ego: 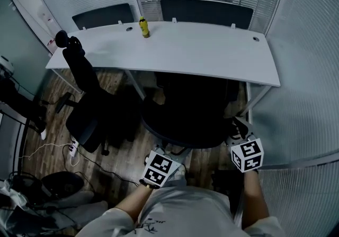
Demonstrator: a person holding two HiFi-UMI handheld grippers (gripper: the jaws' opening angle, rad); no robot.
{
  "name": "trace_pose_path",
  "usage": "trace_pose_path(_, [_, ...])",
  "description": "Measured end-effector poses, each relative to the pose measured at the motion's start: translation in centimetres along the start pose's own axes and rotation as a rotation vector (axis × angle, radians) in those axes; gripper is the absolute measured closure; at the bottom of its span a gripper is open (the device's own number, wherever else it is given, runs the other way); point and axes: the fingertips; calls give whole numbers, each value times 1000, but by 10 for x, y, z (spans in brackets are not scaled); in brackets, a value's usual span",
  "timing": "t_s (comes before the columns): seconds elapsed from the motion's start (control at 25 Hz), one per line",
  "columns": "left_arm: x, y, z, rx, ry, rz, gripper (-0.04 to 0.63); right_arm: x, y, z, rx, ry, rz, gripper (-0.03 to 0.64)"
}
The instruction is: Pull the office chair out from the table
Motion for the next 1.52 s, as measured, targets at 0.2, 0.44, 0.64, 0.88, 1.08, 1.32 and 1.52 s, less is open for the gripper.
trace_pose_path(0.2, [-6,-1,-4,-4,1,-3,301,2,0,-5,-1,11,-16,399])
trace_pose_path(0.44, [-21,-4,-7,-5,-2,-7,301,4,-5,-17,3,25,-25,399])
trace_pose_path(0.64, [-42,-5,-14,-4,-7,-10,302,6,-8,-37,8,43,-40,400])
trace_pose_path(0.88, [-61,-16,-26,-9,6,-12,302,17,-18,-57,6,66,-64,402])
trace_pose_path(1.08, [-85,-36,-34,-18,18,-2,302,28,-37,-78,-9,77,-63,402])
trace_pose_path(1.32, [-108,-50,-50,-16,22,-6,302,43,-48,-103,-13,99,-69,403])
trace_pose_path(1.52, [-130,-58,-63,-24,28,-10,302,53,-53,-125,-15,113,-77,405])
Point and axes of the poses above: the fingertips, and each gripper's own axes: z forward along the fingers, x to its left, y out of its top, and after that the axes turned 15 degrees about -y, right-handed
